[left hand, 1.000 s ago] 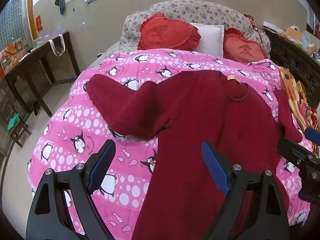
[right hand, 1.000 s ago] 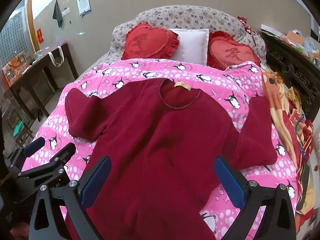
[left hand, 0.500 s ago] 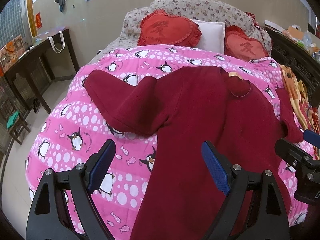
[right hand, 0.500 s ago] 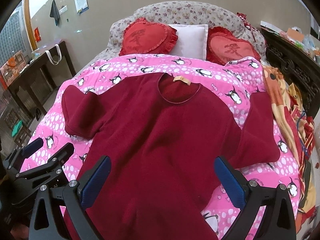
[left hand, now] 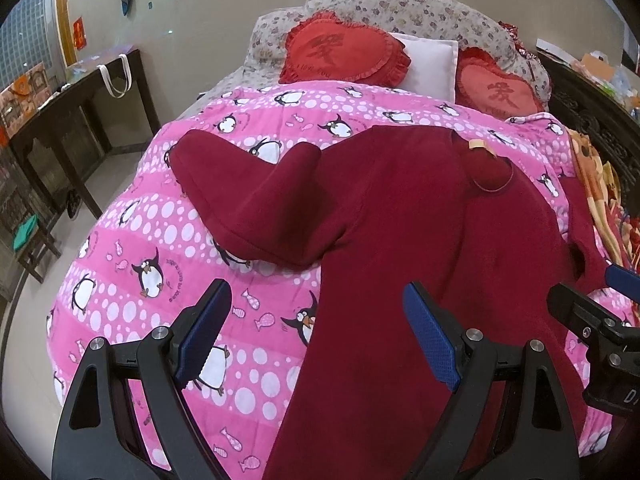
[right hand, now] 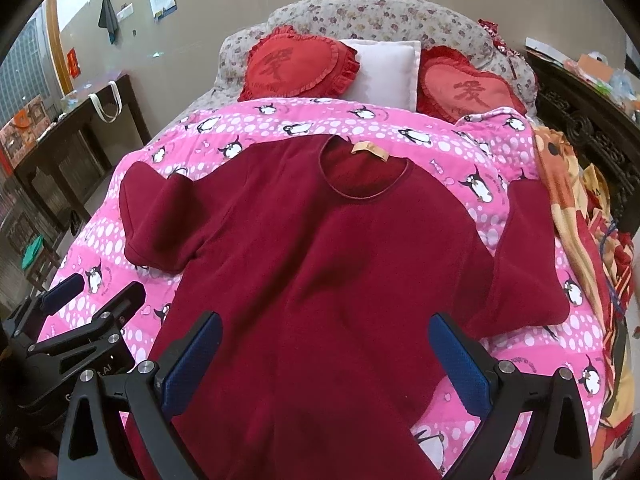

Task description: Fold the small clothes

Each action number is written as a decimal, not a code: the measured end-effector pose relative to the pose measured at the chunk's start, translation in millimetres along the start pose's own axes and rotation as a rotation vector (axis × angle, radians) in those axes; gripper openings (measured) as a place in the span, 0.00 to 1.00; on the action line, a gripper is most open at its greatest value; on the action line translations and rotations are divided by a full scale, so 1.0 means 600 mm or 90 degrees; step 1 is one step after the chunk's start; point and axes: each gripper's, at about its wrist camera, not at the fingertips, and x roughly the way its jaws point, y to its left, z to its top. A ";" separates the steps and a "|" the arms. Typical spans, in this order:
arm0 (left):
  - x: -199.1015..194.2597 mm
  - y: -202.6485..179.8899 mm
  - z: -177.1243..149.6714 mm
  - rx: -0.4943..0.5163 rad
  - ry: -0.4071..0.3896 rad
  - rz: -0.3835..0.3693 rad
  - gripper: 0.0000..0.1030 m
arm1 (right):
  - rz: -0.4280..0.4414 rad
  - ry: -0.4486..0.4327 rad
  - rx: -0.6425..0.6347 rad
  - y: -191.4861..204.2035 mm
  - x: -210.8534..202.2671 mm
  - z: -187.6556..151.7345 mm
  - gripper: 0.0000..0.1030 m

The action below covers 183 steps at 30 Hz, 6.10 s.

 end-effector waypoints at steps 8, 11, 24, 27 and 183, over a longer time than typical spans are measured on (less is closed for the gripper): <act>0.015 0.002 0.002 -0.001 0.007 0.004 0.85 | 0.001 0.008 -0.001 0.003 0.017 0.004 0.99; 0.024 0.004 0.003 -0.004 0.013 0.002 0.85 | -0.002 0.011 -0.005 0.006 0.026 0.007 0.99; 0.059 0.029 0.014 -0.016 0.027 0.016 0.85 | -0.001 0.026 -0.023 0.029 0.070 0.024 0.99; 0.070 0.044 0.021 -0.027 0.031 0.018 0.85 | -0.004 0.031 -0.033 0.037 0.084 0.029 0.99; 0.219 0.187 0.075 -0.087 0.033 -0.026 0.65 | 0.167 -0.032 -0.147 0.050 0.272 0.183 0.46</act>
